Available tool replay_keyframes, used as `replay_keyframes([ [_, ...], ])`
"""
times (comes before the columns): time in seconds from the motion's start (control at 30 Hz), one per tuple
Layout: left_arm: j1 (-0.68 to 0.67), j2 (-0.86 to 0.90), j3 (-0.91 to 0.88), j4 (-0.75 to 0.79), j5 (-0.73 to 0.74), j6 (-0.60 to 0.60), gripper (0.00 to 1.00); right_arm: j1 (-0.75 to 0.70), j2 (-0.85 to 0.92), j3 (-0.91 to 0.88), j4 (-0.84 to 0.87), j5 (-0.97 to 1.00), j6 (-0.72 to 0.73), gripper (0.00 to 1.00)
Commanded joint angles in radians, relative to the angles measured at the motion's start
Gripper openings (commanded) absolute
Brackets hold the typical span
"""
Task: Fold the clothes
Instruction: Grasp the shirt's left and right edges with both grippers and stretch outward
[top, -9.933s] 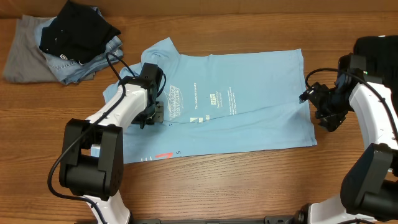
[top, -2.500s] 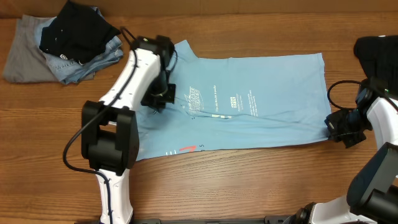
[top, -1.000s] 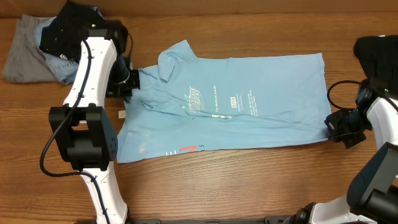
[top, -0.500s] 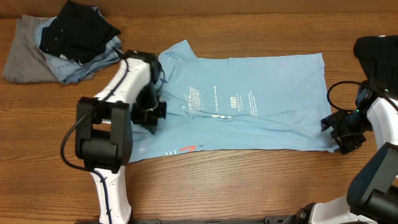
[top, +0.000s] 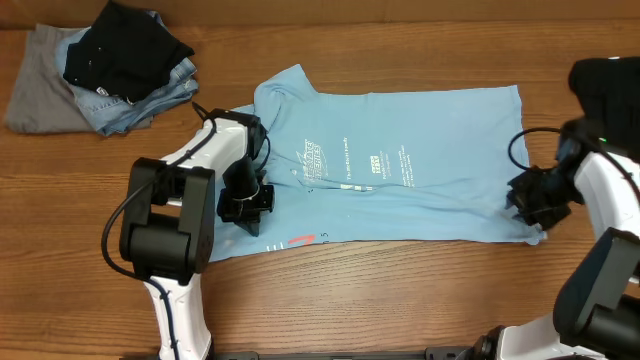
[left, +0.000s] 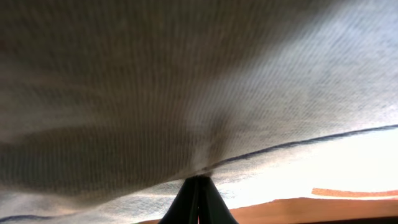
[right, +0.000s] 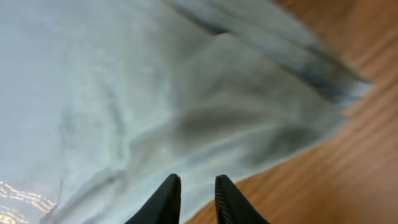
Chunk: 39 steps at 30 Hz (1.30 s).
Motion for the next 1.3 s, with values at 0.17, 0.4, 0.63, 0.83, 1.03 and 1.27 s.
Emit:
replay_keyframes([
  [0.17,0.019,0.035,-0.119,0.031,0.007,-0.045,0.04,0.04,0.001,-0.125,0.107,-0.024,0.029,0.22],
  [0.4,0.061,0.035,-0.126,0.013,0.011,-0.066,0.04,0.04,0.002,-0.174,0.152,-0.027,0.043,0.21],
  [0.63,0.082,0.034,-0.127,-0.02,0.011,-0.069,0.04,0.036,0.002,-0.183,0.158,-0.019,0.063,0.2],
  [0.83,0.083,0.034,-0.167,-0.011,0.011,-0.079,0.04,0.012,0.002,-0.184,0.15,-0.004,0.082,0.17],
  [1.03,0.084,0.034,-0.206,0.018,0.031,-0.084,0.04,-0.008,0.002,-0.192,0.143,-0.004,0.083,0.13],
  [1.27,0.084,0.02,-0.208,0.028,0.039,-0.085,0.04,-0.014,0.016,-0.194,0.152,0.014,0.082,0.13],
])
